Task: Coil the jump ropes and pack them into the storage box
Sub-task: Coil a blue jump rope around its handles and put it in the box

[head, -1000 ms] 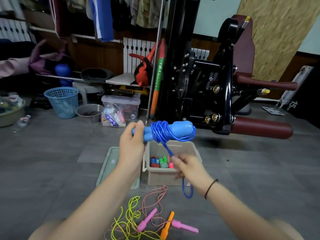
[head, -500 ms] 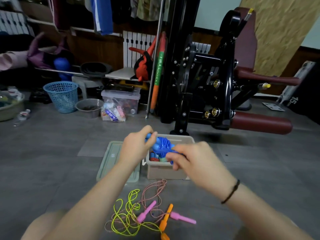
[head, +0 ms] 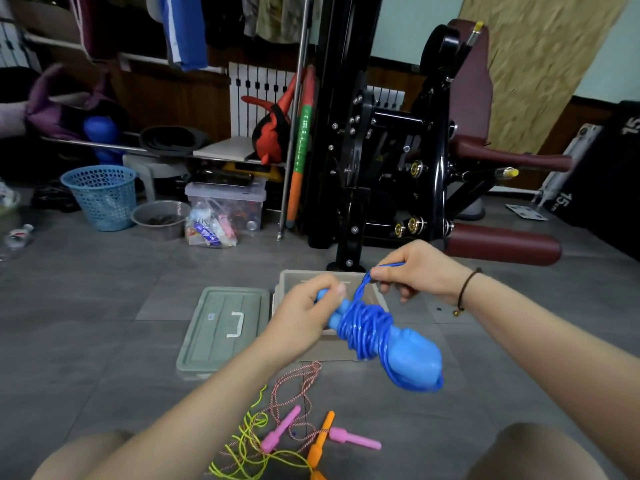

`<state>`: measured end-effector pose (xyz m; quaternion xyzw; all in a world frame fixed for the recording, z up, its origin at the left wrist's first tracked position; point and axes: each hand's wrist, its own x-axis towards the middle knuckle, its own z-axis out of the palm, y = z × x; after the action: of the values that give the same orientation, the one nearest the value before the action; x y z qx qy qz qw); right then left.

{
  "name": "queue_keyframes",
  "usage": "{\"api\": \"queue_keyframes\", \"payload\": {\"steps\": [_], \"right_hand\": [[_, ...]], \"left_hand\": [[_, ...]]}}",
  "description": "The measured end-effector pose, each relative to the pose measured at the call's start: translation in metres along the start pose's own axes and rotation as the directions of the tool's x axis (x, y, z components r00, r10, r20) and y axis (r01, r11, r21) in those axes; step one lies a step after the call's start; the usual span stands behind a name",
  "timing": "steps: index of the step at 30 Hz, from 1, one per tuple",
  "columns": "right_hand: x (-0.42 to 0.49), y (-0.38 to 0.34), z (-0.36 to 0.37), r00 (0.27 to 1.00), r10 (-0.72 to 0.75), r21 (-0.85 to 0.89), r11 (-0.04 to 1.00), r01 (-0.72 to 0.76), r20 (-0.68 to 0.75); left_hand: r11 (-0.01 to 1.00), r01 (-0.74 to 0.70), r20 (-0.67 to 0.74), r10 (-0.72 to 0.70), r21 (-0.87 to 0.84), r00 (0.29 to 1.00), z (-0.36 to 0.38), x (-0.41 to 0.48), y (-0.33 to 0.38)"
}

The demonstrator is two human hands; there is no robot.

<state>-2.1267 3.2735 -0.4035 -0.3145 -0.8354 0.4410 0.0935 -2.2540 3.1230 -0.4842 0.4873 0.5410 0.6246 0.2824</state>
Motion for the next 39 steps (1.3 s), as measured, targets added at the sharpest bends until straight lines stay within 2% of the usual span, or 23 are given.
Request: {"api": "queue_keyframes", "payload": {"steps": [2, 4, 6, 7, 8, 10, 11, 12, 13, 15, 16, 18, 20, 22, 24, 25, 26, 29, 30, 31, 34, 37, 39], "right_hand": [[-0.002, 0.011, 0.012, 0.999, 0.047, 0.204, 0.978, -0.044, -0.009], [-0.003, 0.022, 0.032, 0.995, 0.098, 0.45, 0.89, -0.072, -0.035], [-0.001, 0.031, 0.059, 0.98, 0.183, 0.633, 0.768, -0.095, -0.076], [0.0, 0.034, 0.072, 0.969, 0.218, 0.665, 0.741, -0.087, -0.116], [0.002, 0.036, 0.086, 0.955, 0.241, 0.656, 0.751, -0.071, -0.173], [0.003, 0.039, 0.112, 0.91, 0.222, 0.523, 0.852, -0.006, -0.35], [0.001, 0.038, 0.125, 0.875, 0.156, 0.404, 0.914, 0.049, -0.458], [-0.002, 0.036, 0.138, 0.825, 0.031, 0.238, 0.963, 0.128, -0.565], [-0.007, 0.033, 0.149, 0.759, -0.145, 0.043, 0.974, 0.222, -0.634], [-0.015, 0.026, 0.163, 0.627, -0.437, -0.266, 0.897, 0.352, -0.645], [-0.018, 0.023, 0.164, 0.599, -0.517, -0.35, 0.856, 0.381, -0.611], [-0.023, 0.021, 0.153, 0.568, -0.646, -0.516, 0.758, 0.399, -0.509], [-0.027, 0.017, 0.13, 0.546, -0.745, -0.692, 0.623, 0.366, -0.382], [-0.03, 0.011, 0.104, 0.553, -0.804, -0.831, 0.452, 0.325, -0.221], [-0.029, 0.008, 0.08, 0.573, -0.819, -0.911, 0.255, 0.323, -0.026], [-0.028, 0.006, 0.072, 0.597, -0.802, -0.916, 0.219, 0.336, 0.027], [-0.027, 0.004, 0.067, 0.635, -0.772, -0.898, 0.25, 0.362, 0.041], [-0.028, 0.004, 0.065, 0.767, -0.642, -0.656, 0.575, 0.489, 0.009], [-0.028, 0.006, 0.066, 0.795, -0.606, -0.535, 0.672, 0.511, -0.002], [-0.028, 0.007, 0.068, 0.808, -0.587, -0.44, 0.738, 0.512, -0.043], [-0.029, 0.008, 0.081, 0.817, -0.504, -0.221, 0.862, 0.456, -0.281], [-0.031, 0.006, 0.096, 0.845, -0.309, 0.043, 0.931, 0.363, -0.436], [-0.03, 0.006, 0.103, 0.834, -0.176, 0.158, 0.941, 0.298, -0.524]], "left_hand": [[0.986, 0.058, -0.091, -0.073, -0.157, 0.993, -0.002, 0.005, 0.007], [0.942, 0.084, -0.191, -0.152, -0.324, 0.97, -0.002, 0.01, 0.014], [0.874, 0.133, -0.296, -0.296, -0.467, 0.908, -0.004, 0.017, 0.016], [0.845, 0.148, -0.349, -0.363, -0.513, 0.864, -0.005, 0.02, 0.016], [0.817, 0.148, -0.396, -0.419, -0.557, 0.817, -0.008, 0.023, 0.013], [0.754, 0.138, -0.467, -0.528, -0.643, 0.709, -0.015, 0.03, 0.005], [0.738, 0.149, -0.491, -0.571, -0.658, 0.658, -0.018, 0.032, -0.001], [0.743, 0.167, -0.517, -0.591, -0.649, 0.619, -0.021, 0.034, -0.007], [0.773, 0.187, -0.558, -0.581, -0.606, 0.592, -0.022, 0.037, -0.014], [0.89, 0.249, -0.685, -0.454, -0.383, 0.57, -0.024, 0.039, -0.022], [0.936, 0.278, -0.738, -0.344, -0.217, 0.581, -0.024, 0.039, -0.024], [0.951, 0.29, -0.745, -0.115, 0.11, 0.657, -0.023, 0.038, -0.023], [0.905, 0.25, -0.655, 0.04, 0.344, 0.755, -0.023, 0.034, -0.018], [0.835, 0.17, -0.51, 0.147, 0.524, 0.848, -0.023, 0.03, -0.017], [0.726, 0.091, -0.324, 0.188, 0.682, 0.927, -0.022, 0.026, -0.018], [0.687, 0.049, -0.236, 0.182, 0.725, 0.955, -0.022, 0.024, -0.018], [0.658, 0.003, -0.149, 0.166, 0.753, 0.975, -0.023, 0.023, -0.017], [0.582, -0.134, 0.104, 0.084, 0.802, 0.991, -0.025, 0.019, -0.014], [0.597, -0.15, 0.146, 0.056, 0.788, 0.988, -0.026, 0.017, -0.013], [0.661, -0.141, 0.146, 0.048, 0.737, 0.988, -0.026, 0.015, -0.012], [0.883, -0.046, -0.063, 0.086, 0.468, 0.994, -0.017, 0.008, -0.01], [0.97, 0.023, -0.337, 0.062, 0.243, 0.94, -0.001, 0.003, -0.01], [0.996, 0.071, -0.358, -0.048, 0.051, 0.932, 0.007, -0.001, -0.007]]}}
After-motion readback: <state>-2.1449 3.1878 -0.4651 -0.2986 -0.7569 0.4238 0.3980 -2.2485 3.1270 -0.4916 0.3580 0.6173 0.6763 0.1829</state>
